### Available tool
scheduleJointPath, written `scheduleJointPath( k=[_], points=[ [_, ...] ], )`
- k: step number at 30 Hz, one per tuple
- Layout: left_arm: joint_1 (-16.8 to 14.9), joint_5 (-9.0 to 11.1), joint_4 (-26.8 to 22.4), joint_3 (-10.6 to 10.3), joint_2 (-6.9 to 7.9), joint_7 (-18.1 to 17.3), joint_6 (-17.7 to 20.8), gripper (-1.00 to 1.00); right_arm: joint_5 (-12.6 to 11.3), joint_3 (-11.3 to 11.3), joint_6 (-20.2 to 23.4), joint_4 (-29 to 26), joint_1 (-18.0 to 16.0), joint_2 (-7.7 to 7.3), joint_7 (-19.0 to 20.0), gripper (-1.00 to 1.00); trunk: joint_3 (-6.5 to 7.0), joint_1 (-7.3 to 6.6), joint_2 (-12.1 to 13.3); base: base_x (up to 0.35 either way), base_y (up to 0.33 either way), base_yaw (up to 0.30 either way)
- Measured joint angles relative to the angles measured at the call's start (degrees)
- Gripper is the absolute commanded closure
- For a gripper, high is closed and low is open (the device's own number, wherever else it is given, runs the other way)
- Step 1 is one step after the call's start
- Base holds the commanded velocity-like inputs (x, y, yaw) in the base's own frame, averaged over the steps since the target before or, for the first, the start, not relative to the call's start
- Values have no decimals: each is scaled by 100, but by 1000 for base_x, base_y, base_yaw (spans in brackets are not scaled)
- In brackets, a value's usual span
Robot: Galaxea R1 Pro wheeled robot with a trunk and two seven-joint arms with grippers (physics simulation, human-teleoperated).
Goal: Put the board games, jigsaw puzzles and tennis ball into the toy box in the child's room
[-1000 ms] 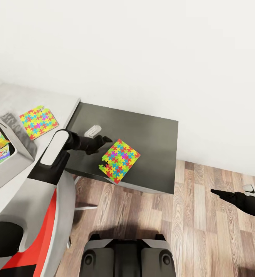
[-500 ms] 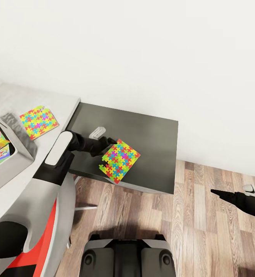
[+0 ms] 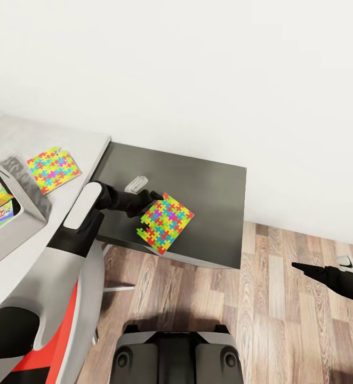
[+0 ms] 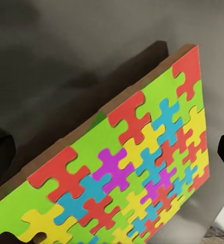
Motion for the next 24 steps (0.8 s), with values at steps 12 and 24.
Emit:
scheduleJointPath(
  k=[12,24],
  points=[
    [3,-4,-2,0,-5,-8,-4,-100,-2,0,0,-2,-1,0,0,-100,0,0,0,0,0,-87],
    [9,17,2,0,-6,-19,-13,-100,1,0,0,0,0,0,-1,-100,0,0,0,0,0,-14]
  ],
)
